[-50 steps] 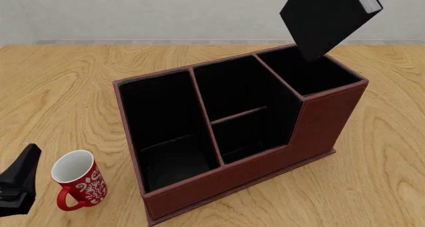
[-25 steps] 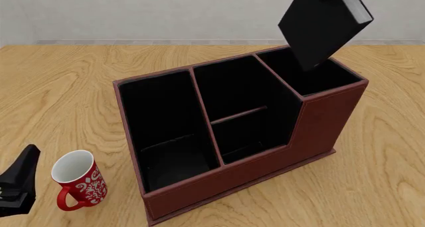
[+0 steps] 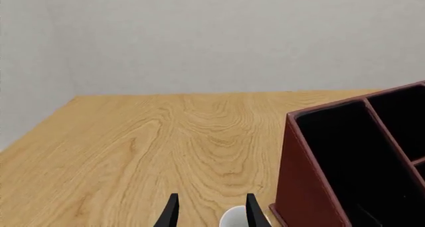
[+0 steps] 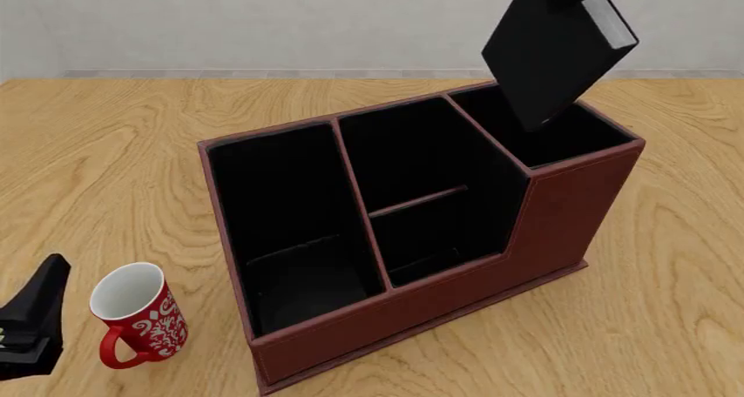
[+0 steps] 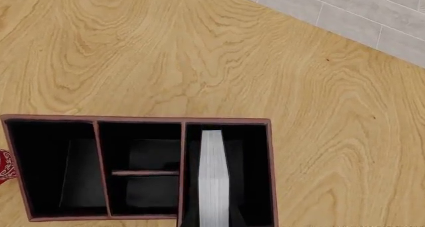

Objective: Pick up the book and place it in the right compartment of the caddy.

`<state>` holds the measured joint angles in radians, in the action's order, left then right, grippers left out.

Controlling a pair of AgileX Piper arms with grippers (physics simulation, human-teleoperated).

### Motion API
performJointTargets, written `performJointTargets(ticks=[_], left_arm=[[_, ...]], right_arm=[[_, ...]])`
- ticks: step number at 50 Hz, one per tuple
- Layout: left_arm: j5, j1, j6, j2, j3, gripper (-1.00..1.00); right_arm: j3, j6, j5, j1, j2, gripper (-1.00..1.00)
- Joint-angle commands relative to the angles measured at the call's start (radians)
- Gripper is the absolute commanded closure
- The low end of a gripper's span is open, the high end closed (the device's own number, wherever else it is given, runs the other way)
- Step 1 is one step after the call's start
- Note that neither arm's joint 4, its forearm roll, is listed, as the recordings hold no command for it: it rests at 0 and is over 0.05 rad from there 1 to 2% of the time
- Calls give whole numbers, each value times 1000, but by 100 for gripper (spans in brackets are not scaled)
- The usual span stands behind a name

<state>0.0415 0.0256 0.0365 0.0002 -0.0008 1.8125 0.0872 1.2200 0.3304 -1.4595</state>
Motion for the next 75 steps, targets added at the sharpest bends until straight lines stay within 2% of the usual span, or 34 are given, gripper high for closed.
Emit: performJointTargets(ticks=[1, 25, 47, 75], left_arm=[[0, 3, 5, 0, 0, -100], [3, 13, 13, 0, -1, -100], [7, 13, 19, 0, 0, -100], [16, 17, 24, 0, 0, -100]], right_arm=[[-4, -17, 0, -11, -7, 100], [-13, -49, 0, -15, -36, 100], [-26, -54, -1, -48, -50, 100], [-232, -83, -142, -41, -20, 100]])
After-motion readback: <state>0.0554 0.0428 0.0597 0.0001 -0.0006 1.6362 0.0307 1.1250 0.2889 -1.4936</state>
